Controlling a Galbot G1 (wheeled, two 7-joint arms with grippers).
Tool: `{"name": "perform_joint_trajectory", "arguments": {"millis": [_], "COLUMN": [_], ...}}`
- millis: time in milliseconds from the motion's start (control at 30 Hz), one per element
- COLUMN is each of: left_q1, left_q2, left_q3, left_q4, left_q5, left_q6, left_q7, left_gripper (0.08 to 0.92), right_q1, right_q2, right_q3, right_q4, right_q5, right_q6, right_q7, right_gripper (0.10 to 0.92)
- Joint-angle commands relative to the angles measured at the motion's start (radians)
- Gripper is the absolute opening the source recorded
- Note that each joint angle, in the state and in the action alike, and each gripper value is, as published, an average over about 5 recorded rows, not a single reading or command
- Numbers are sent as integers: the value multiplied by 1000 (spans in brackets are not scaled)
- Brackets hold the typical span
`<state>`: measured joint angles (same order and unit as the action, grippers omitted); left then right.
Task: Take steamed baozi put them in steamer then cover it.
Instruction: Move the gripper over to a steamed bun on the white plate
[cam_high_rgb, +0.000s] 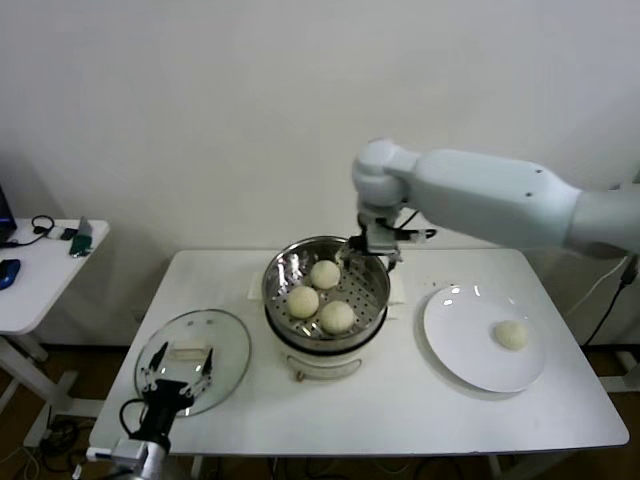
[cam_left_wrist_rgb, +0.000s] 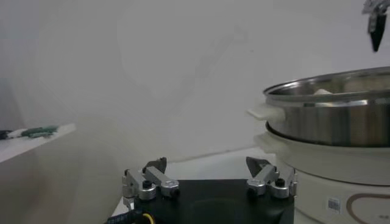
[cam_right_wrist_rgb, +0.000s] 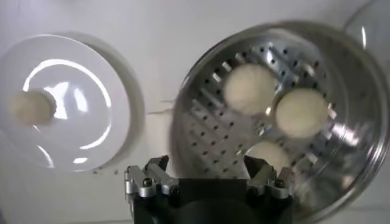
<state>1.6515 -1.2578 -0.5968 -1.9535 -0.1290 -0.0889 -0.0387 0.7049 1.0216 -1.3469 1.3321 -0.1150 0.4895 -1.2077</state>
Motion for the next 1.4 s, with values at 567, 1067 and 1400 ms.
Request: {"name": "perform_joint_trajectory", "arguments": {"millis": [567,1067,1400], "left_q1": [29,24,29], "left_q2": [-18,-45,-50], "left_q3": [0,0,-6], "left_q4": [-20,-18,-9], "left_q5": [28,55,56], "left_q6": [5,18,17], "left_q7": [0,-3,-4], "left_gripper": [823,823,823], "right_q1": [-507,-741,-751], "right_q2": [-551,-432,-308], "right_q3": [363,655,661], "right_q4": [-198,-438,-535], "right_q5": [98,-125,-151], "right_q6": [-428,-351,-340], "right_q7": [41,39,76], "right_gripper": [823,823,823]}}
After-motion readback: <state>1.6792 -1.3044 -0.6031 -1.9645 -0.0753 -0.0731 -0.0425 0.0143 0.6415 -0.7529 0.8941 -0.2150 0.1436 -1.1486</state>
